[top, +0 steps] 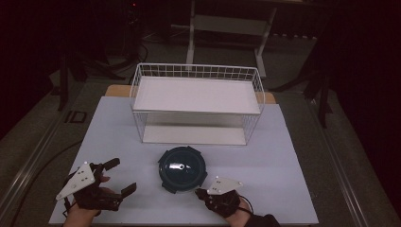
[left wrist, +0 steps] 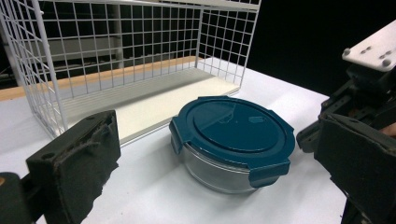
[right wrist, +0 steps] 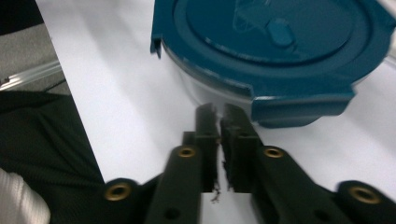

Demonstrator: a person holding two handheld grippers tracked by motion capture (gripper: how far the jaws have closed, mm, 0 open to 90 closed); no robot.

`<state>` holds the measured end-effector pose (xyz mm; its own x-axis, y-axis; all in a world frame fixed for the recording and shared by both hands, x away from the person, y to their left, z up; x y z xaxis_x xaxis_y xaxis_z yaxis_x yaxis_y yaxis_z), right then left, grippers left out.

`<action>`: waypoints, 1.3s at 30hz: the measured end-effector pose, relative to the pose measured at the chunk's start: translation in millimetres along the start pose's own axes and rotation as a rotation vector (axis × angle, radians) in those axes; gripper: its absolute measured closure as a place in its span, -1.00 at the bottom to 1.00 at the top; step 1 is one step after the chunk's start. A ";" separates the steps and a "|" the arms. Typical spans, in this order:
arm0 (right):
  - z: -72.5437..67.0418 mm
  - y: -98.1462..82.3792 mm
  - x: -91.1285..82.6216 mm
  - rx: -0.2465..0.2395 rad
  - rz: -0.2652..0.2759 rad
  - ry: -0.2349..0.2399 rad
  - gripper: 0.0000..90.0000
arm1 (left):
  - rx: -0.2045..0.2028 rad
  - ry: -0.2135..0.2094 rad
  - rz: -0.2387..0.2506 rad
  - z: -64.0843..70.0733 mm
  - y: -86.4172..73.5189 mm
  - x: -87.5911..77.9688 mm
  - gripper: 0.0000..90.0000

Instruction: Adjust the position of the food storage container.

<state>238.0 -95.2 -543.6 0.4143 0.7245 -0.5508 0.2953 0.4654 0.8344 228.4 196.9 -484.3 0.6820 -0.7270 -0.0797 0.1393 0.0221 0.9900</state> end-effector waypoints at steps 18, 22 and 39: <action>15.0 -1.1 0.3 0.036 -0.012 -0.063 1.00 | 0.003 -0.004 -0.003 0.6 -0.6 0.1 -0.99; 20.9 -2.3 -0.6 0.040 -0.016 -0.075 1.00 | 0.006 -0.008 -0.005 1.1 -0.6 0.1 -0.99; 48.1 -6.4 -6.7 0.096 -0.004 -0.136 1.00 | 0.004 -0.015 -0.011 1.6 -1.4 0.6 -0.99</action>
<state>274.7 -127.4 -546.3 0.5236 0.6446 -0.5571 0.3751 0.4126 0.8301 227.6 195.4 -485.5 0.6693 -0.7376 -0.0890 0.1439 0.0111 0.9895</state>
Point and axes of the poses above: each handheld gripper's, and its own axes: x roughly forward along the jaws, y roughly out of its top, z roughly to its right, the point moved 6 cm from there along x, roughly forward along the jaws, and after that the axes turned 7 degrees about z, right-handed, at the moved point
